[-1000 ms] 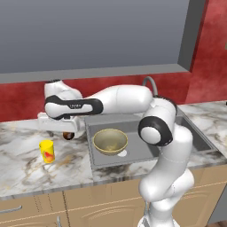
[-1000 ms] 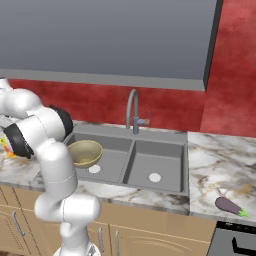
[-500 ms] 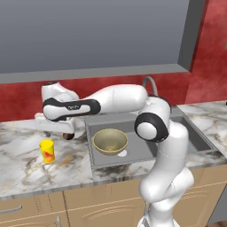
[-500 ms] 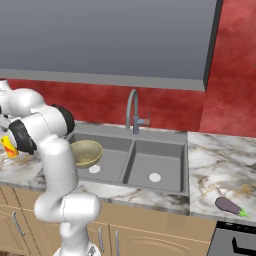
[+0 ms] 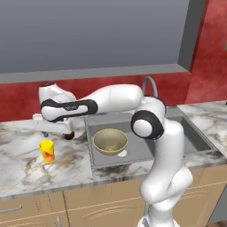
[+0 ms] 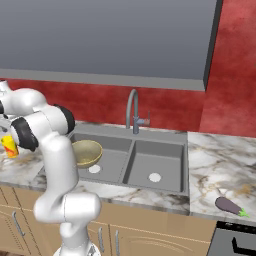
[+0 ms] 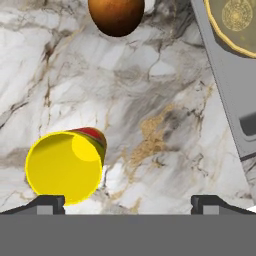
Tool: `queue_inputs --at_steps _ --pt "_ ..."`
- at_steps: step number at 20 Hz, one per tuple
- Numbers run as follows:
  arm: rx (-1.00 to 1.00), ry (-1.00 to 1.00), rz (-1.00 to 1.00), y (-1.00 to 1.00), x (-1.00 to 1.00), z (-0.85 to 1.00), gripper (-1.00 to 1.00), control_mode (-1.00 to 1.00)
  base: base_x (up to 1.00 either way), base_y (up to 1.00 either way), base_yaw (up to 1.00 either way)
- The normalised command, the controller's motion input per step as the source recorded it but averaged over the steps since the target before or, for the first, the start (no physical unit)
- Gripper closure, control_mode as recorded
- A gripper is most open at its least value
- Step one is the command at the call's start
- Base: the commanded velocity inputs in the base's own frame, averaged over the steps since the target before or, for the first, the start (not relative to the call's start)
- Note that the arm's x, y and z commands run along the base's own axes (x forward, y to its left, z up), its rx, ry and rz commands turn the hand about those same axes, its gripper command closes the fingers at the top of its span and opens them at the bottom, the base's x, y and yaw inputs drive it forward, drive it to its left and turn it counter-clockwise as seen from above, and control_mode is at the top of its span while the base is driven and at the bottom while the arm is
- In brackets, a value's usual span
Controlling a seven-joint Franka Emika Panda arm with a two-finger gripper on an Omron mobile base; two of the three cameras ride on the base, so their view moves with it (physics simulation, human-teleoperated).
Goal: Remove the eggplant and orange from the sink. Then move the bowl and cup from the counter to the sink for washing.
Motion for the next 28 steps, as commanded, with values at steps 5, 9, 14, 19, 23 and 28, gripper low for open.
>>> queue_inputs --at_steps 5,9,14,19,23,28 --pt "0.0 0.0 -0.01 0.06 0.06 -0.11 -1.0 -1.0 0.0 0.0 0.0" --pt "0.0 0.0 -0.01 0.08 0.1 -0.1 -1.0 -1.0 0.0 0.0 0.0" --pt "0.0 0.0 -0.02 0.06 0.1 -0.11 -1.0 -1.0 0.0 0.0 0.0" --pt "0.0 0.0 -0.02 0.07 0.09 -0.1 -1.0 -1.0 0.0 0.0 0.0" --pt "0.0 0.0 -0.03 0.1 0.1 -0.1 -1.0 -1.0 0.0 0.0 0.0" --pt "0.0 -0.01 -0.02 0.1 0.06 -0.08 -1.0 -1.0 0.0 0.0 0.0"
